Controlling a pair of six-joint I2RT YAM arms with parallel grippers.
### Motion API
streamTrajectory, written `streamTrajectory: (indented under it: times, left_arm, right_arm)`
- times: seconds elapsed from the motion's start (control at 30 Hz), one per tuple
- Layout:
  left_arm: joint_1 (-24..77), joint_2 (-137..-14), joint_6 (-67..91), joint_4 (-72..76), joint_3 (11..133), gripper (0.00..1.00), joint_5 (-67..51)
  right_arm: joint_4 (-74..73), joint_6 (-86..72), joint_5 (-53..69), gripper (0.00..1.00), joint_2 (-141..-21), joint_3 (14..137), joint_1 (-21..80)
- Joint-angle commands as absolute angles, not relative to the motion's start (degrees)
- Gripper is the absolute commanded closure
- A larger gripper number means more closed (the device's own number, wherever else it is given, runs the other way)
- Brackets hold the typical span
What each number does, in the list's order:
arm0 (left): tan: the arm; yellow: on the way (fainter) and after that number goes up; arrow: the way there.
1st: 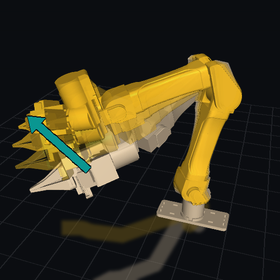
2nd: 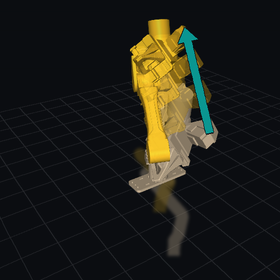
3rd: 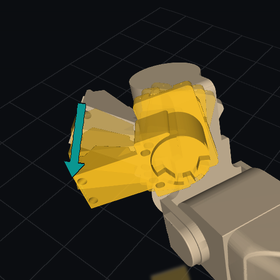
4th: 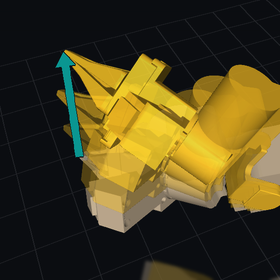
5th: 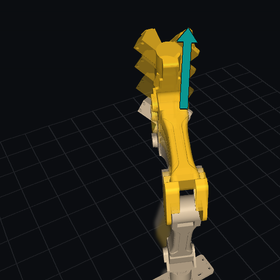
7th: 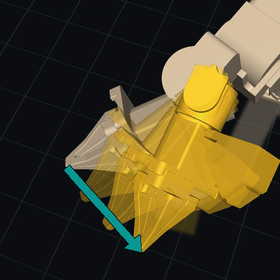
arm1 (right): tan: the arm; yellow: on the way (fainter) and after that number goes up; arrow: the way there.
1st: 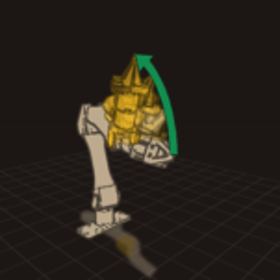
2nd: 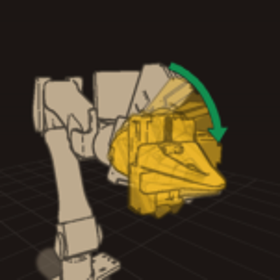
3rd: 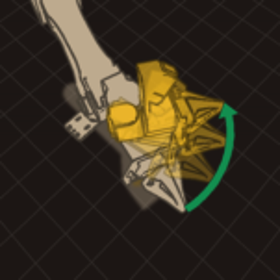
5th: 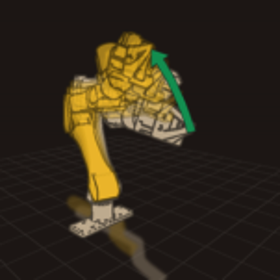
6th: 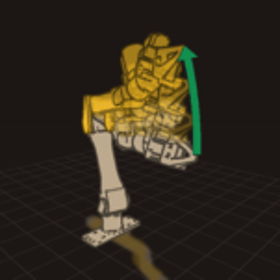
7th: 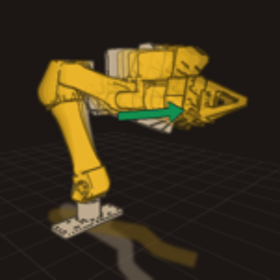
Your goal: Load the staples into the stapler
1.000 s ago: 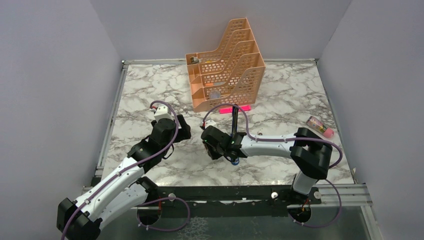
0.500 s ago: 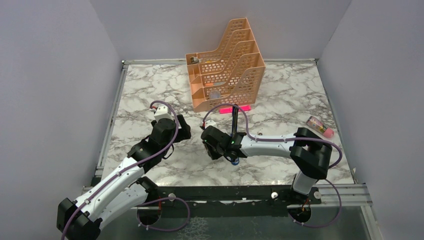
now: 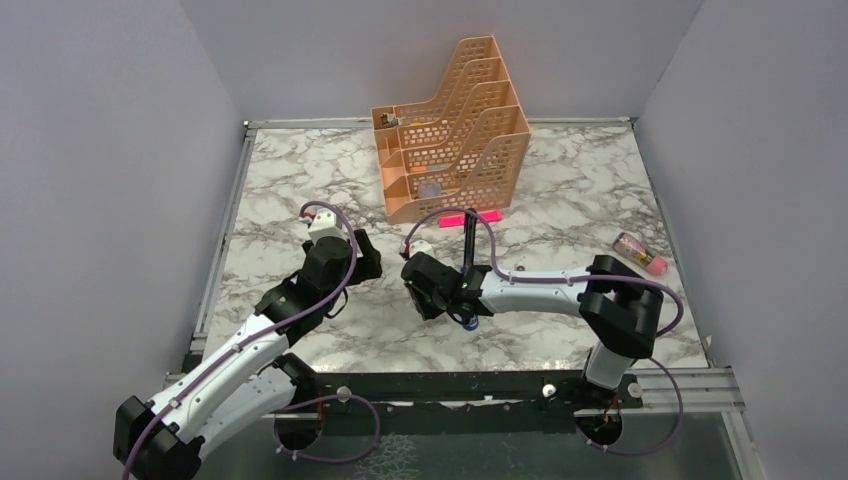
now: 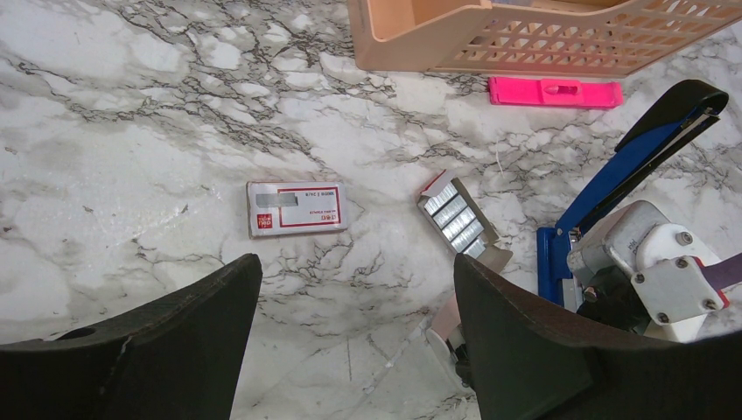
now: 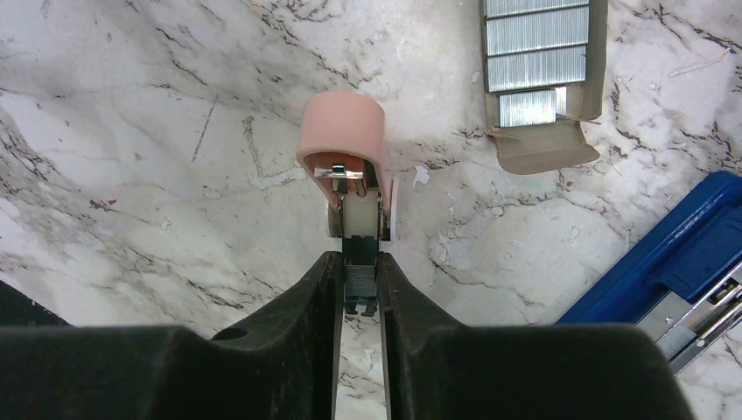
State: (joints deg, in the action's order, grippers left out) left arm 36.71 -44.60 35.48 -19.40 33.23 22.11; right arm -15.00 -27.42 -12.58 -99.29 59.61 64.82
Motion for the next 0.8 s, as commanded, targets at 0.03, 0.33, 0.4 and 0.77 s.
streamTrajectory:
  times: [0.03, 0.33, 0.4, 0.77]
  left_arm:
    - [36.4, -44.7, 34.7, -18.7, 33.4, 0.18, 22.1]
    - [36.4, -44.7, 34.7, -18.7, 33.5, 0.18, 22.0]
    - [36.5, -44.6, 34.8, -18.7, 33.5, 0.18, 21.9]
    - [36.4, -43.1, 38.9, -19.3, 30.2, 0.18, 17.0]
  right_arm:
    - [-15.8, -27.8, -14.5, 0.73, -101.0, 60.4, 65.1]
    - [-16.4, -28.3, -15.1, 0.68, -98.7, 60.9, 65.1]
    - [-16.4, -28.5, -15.2, 0.67, -97.6, 60.8, 65.1]
    - [-15.8, -30.5, -16.1, 0.57, -93.9, 62.8, 65.0]
